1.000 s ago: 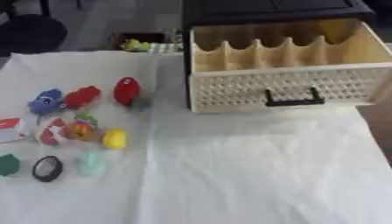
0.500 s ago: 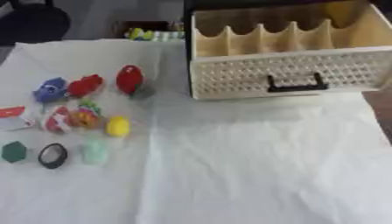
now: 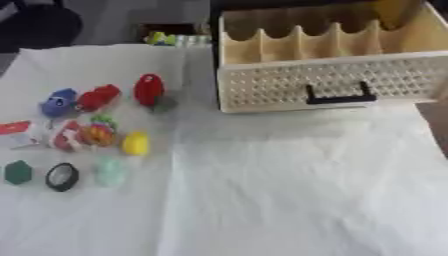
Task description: Pick up objects from table and place into drawer.
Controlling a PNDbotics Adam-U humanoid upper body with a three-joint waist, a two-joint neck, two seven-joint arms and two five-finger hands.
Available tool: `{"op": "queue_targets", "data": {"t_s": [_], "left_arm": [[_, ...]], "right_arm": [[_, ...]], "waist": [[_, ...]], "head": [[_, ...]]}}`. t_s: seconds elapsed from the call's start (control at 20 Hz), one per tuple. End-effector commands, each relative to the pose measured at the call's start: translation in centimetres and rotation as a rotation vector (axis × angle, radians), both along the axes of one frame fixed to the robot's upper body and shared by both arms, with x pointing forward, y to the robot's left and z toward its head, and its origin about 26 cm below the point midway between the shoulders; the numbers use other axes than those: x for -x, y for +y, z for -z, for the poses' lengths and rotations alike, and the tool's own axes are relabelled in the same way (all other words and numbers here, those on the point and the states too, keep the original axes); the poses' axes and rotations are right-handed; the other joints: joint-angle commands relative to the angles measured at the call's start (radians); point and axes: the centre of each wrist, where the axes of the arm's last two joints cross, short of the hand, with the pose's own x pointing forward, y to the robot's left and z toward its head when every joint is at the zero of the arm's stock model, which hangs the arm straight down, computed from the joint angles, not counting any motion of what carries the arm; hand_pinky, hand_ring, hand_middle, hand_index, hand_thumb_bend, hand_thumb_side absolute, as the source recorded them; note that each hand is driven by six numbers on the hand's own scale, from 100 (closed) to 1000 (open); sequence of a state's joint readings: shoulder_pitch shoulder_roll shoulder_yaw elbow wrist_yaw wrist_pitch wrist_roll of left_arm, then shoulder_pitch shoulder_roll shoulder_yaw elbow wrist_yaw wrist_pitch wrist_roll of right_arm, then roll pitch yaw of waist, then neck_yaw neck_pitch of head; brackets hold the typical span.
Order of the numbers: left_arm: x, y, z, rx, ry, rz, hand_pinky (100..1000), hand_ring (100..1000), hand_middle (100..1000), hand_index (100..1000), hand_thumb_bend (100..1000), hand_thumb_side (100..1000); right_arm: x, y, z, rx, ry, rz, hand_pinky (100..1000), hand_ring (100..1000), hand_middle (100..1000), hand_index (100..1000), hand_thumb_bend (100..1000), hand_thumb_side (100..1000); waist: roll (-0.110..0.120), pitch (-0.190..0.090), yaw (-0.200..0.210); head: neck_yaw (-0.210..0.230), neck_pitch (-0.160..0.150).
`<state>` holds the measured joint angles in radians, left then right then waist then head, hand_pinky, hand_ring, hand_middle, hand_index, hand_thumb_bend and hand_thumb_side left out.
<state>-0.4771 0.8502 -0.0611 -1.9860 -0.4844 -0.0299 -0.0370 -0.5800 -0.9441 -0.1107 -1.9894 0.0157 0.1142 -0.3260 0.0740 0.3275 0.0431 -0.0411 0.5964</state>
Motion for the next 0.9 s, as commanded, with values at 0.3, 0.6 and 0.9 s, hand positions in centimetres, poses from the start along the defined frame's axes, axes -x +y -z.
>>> {"op": "queue_targets", "data": {"t_s": [0.3,0.6,0.9], "left_arm": [[0.8,-0.2,-2.9,-0.254,0.041,-0.062,464,628,671,867,417,821],[0.7,0.6,-2.8,-0.335,0.138,-0.191,506,641,638,795,555,908],[0.4,1.9,-1.6,-0.366,0.271,-0.253,530,627,632,824,582,856]], "right_arm": [[0.5,-0.1,-0.7,0.003,-0.046,-0.017,368,395,369,784,474,1000],[0.5,-0.1,-0.6,0.002,-0.056,-0.022,373,395,370,782,470,1000],[0.5,-0.1,-0.6,-0.008,-0.059,-0.024,375,395,368,778,468,1000]], "waist": [[0.004,-0.017,-0.001],[0.006,-0.012,-0.001],[0.003,-0.011,0.000]], "head": [[0.018,-0.011],[0.027,-0.022],[0.032,-0.032]]}}
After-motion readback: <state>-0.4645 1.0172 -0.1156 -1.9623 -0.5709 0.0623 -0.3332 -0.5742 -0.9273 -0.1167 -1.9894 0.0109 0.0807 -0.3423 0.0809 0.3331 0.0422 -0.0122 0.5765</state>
